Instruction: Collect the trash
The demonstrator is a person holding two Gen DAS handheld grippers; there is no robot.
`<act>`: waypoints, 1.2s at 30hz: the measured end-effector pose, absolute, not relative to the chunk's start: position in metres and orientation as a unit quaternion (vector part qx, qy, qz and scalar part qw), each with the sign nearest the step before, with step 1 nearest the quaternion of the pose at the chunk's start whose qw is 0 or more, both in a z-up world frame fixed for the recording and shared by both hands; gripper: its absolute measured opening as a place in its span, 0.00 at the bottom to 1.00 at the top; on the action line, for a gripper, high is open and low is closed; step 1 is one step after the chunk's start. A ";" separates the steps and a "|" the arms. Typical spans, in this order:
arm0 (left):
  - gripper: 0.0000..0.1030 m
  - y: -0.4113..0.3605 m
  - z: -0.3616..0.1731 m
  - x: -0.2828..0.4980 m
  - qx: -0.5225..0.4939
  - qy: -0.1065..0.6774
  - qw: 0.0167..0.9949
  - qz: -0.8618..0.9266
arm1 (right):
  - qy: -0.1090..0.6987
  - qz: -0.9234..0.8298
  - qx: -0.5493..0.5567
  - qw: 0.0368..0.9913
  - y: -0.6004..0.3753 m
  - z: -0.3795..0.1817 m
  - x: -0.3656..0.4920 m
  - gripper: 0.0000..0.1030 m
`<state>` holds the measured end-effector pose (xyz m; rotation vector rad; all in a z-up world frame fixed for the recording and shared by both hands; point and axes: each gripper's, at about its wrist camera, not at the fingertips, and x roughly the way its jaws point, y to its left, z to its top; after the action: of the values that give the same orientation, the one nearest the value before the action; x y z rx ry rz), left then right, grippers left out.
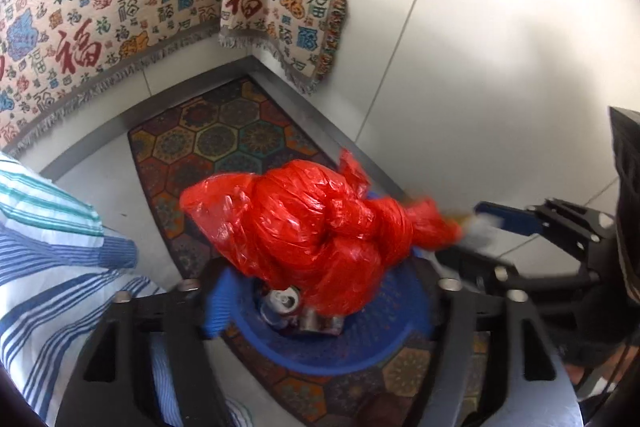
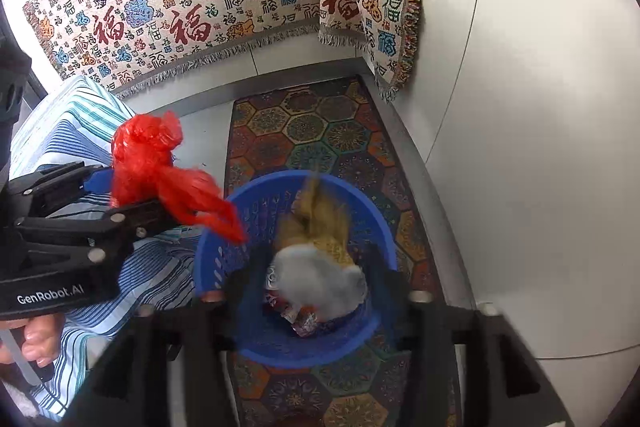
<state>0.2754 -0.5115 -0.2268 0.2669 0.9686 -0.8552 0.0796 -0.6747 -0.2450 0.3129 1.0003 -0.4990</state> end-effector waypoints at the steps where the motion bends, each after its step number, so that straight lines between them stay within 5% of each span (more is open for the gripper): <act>1: 0.78 -0.512 -0.228 0.276 0.123 0.448 0.792 -0.396 | 0.472 -0.238 0.148 0.836 -0.675 -0.244 0.080 0.62; 12: 0.83 -0.495 -0.191 0.265 0.128 0.426 0.816 -0.369 | 0.412 -0.285 0.139 0.854 -0.659 -0.191 0.052 0.75; 16: 1.00 -0.470 -0.155 0.242 0.119 0.389 0.838 -0.364 | 0.390 -0.304 0.148 0.856 -0.651 -0.161 0.033 0.78; 26: 1.00 -0.426 -0.109 0.181 0.136 0.367 0.857 -0.336 | 0.370 -0.324 0.160 0.856 -0.589 -0.125 -0.010 0.89; 29: 1.00 -0.422 -0.104 0.164 0.137 0.371 0.854 -0.339 | 0.379 -0.330 0.147 0.852 -0.567 -0.116 -0.017 1.00; 36: 1.00 -0.420 -0.090 0.141 0.154 0.364 0.866 -0.308 | 0.383 -0.332 0.117 0.854 -0.535 -0.094 -0.036 1.00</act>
<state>0.1411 -0.4201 -0.0899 0.3230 0.7619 -0.6451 -0.0360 -0.5354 -0.0938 0.2468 0.8054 -0.6985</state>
